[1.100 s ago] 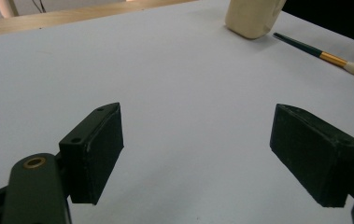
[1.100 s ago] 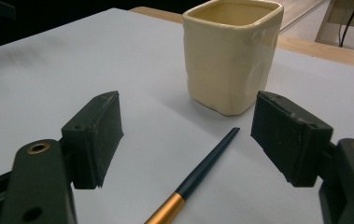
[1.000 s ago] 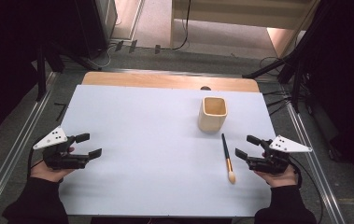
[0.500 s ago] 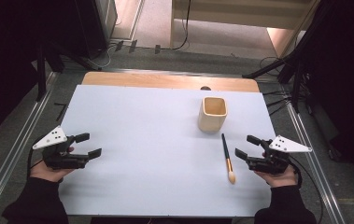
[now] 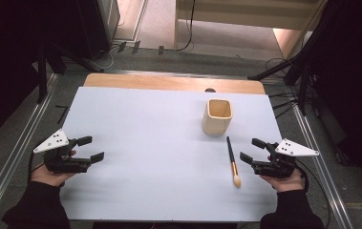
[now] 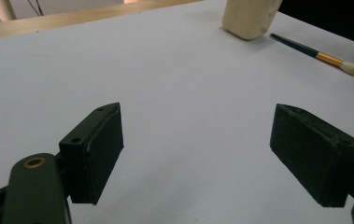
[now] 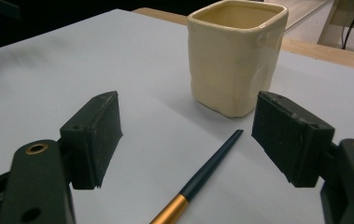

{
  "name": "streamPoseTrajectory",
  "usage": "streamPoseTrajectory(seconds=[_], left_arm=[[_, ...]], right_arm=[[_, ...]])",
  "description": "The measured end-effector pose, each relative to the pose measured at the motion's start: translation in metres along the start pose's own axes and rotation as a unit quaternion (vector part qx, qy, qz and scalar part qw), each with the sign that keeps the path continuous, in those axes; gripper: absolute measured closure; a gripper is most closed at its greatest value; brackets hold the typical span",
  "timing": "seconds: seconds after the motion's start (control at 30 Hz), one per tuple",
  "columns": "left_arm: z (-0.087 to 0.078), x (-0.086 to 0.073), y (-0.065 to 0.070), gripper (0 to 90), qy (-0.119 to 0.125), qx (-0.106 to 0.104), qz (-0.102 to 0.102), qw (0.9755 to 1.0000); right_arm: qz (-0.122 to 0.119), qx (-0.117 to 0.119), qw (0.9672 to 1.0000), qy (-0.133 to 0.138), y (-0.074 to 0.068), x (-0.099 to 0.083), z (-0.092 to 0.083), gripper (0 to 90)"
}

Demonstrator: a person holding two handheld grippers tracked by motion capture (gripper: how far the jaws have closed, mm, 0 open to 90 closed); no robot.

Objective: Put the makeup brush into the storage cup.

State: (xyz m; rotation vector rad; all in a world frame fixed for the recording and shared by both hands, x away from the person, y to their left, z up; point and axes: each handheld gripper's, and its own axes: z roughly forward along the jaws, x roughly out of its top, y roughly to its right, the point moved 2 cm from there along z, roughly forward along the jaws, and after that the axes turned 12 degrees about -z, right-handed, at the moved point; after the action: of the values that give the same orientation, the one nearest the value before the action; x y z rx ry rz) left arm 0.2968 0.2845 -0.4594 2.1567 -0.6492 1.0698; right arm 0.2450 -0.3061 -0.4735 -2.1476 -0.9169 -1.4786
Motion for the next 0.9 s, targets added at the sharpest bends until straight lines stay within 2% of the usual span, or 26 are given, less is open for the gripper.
streamPoseTrajectory(seconds=[0.17,0.5,0.63,0.9], left_arm=[[-0.001,0.0,0.0,18.0,0.002,0.002,-0.001,1.0],[0.0,0.0,-0.001,18.0,-0.003,0.005,0.0,1.0],[0.001,0.0,-0.001,18.0,-0.003,0.005,-0.002,1.0],[0.002,0.0,-0.001,18.0,-0.006,0.006,0.0,1.0]], right_arm=[[0.0,-0.002,1.0,0.0,0.0,0.002,-0.001,24.9],[0.011,-0.01,0.9995,-0.028,-0.001,0.017,0.0,24.3],[0.042,-0.002,0.9981,-0.045,-0.002,0.028,0.001,23.3],[0.059,-0.013,0.9949,-0.081,-0.001,0.039,0.004,24.3]])
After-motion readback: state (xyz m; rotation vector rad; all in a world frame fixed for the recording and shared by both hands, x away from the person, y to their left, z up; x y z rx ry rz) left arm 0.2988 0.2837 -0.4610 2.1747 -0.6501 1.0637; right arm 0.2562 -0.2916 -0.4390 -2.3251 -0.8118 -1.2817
